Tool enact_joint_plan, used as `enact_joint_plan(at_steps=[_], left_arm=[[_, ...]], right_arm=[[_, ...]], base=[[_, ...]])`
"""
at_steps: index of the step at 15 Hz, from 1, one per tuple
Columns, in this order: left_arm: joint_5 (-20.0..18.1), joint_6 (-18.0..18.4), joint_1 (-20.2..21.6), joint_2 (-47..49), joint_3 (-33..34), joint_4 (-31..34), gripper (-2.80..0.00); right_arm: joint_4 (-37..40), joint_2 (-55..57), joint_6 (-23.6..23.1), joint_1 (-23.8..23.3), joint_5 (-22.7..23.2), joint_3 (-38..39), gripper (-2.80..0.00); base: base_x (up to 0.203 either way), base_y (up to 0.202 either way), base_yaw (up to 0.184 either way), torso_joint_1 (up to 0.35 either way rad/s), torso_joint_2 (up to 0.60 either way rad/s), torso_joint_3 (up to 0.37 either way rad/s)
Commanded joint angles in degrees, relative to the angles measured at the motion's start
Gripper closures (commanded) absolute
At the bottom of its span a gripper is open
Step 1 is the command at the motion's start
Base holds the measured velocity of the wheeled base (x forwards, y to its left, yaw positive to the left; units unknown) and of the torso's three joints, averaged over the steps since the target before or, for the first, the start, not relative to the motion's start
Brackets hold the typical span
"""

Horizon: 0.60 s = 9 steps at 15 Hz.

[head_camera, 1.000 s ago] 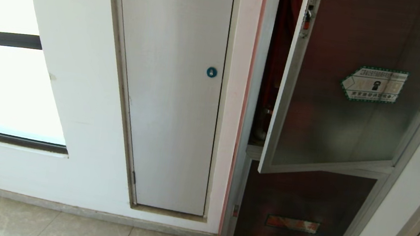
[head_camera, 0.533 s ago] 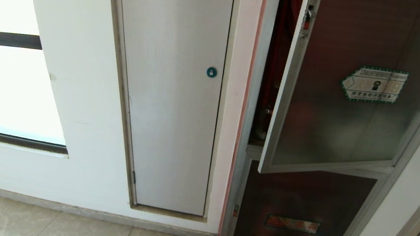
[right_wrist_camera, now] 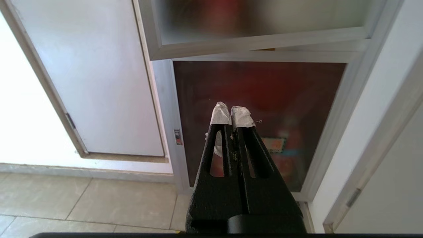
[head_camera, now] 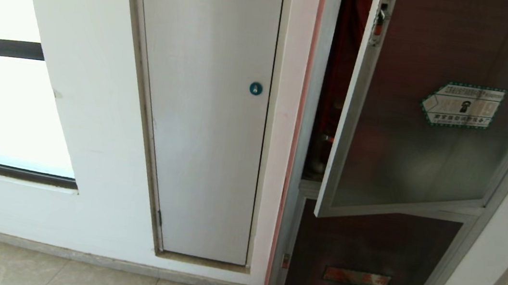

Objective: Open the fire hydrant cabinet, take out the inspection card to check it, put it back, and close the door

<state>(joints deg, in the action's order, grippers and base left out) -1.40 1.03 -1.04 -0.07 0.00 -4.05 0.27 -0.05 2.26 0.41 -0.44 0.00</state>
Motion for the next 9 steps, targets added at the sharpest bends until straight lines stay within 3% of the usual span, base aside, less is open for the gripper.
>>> enact_joint_plan(at_steps=[1,9], left_arm=[[0.0,0.0,0.0,0.1,1.6,-0.1,0.0],[0.0,0.0,0.0,0.0,1.6,-0.1,0.0]], right_arm=[[0.0,0.0,0.0,0.0,0.0,0.0,0.0],[0.0,0.0,0.0,0.0,0.0,0.0,0.0]], base=[[0.204,0.0,-0.002,0.015,0.01,0.0],[0.195,0.0,0.001,0.002,0.0,0.001]])
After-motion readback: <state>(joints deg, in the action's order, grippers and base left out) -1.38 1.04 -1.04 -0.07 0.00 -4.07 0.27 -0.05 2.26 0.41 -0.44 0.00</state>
